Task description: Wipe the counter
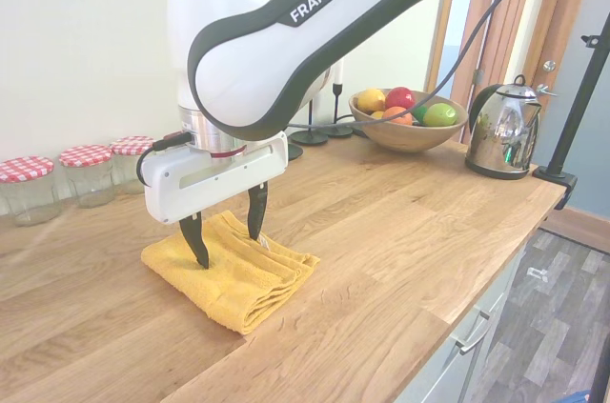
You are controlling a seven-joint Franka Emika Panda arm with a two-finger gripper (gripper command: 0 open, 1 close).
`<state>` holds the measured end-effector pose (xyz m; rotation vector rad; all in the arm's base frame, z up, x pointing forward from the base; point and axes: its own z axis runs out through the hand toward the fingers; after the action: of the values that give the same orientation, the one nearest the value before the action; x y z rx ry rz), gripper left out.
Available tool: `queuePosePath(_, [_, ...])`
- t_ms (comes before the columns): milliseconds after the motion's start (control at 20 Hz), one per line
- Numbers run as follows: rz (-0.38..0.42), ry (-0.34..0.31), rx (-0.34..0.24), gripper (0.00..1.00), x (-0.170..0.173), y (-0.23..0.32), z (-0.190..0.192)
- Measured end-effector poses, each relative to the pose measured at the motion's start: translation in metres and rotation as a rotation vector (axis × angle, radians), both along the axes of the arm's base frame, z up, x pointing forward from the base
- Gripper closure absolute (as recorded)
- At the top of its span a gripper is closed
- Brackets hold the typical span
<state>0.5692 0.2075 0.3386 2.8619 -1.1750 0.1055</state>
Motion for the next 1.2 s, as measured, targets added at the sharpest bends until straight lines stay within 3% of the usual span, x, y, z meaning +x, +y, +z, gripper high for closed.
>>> queuePosePath(200, [-0.002, 0.005, 0.005, 0.00, 0.0011, -0.0018, -0.0029])
queuePosePath(250, [-0.003, 0.005, 0.005, 1.00, 0.0012, -0.0019, -0.0029])
queuePosePath(1200, [-0.006, -0.002, 0.023, 1.00, 0.0022, 0.0013, -0.0046])
